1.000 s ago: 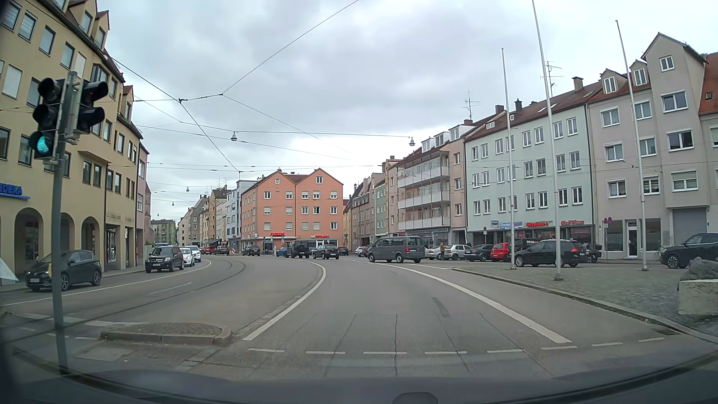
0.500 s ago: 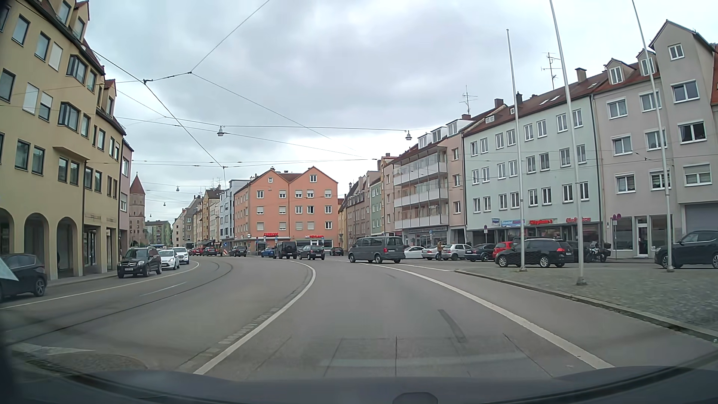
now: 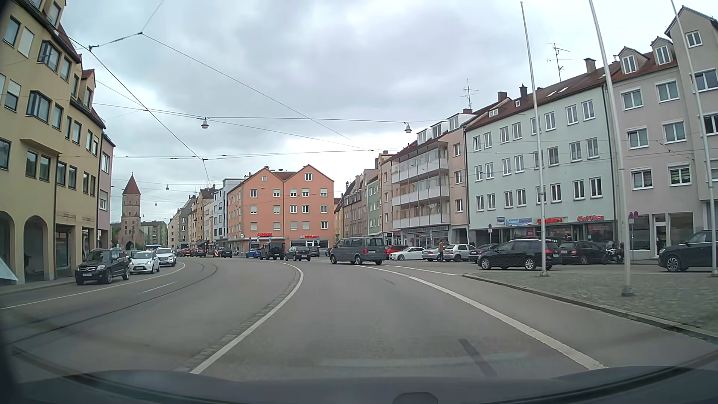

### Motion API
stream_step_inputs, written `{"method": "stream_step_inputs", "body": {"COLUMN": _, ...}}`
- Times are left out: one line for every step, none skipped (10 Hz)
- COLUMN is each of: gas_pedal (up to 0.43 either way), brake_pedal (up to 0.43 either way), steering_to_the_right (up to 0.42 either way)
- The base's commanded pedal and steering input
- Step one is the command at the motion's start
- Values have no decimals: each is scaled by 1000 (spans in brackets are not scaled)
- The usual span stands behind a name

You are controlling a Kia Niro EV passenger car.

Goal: Follow the waypoints while adhering to traffic rules and regulations

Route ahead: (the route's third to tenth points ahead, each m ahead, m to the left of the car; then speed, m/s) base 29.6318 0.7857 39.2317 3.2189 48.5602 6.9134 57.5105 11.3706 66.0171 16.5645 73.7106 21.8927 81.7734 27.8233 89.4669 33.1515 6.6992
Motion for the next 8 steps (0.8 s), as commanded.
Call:
{"method": "stream_step_inputs", "body": {"gas_pedal": 650, "brake_pedal": 0, "steering_to_the_right": -11}}
{"method": "stream_step_inputs", "body": {"gas_pedal": 650, "brake_pedal": 0, "steering_to_the_right": -13}}
{"method": "stream_step_inputs", "body": {"gas_pedal": 642, "brake_pedal": 0, "steering_to_the_right": -19}}
{"method": "stream_step_inputs", "body": {"gas_pedal": 610, "brake_pedal": 0, "steering_to_the_right": -26}}
{"method": "stream_step_inputs", "body": {"gas_pedal": 610, "brake_pedal": 0, "steering_to_the_right": -34}}
{"method": "stream_step_inputs", "body": {"gas_pedal": 598, "brake_pedal": 0, "steering_to_the_right": -42}}
{"method": "stream_step_inputs", "body": {"gas_pedal": 571, "brake_pedal": 0, "steering_to_the_right": -49}}
{"method": "stream_step_inputs", "body": {"gas_pedal": 539, "brake_pedal": 0, "steering_to_the_right": -50}}
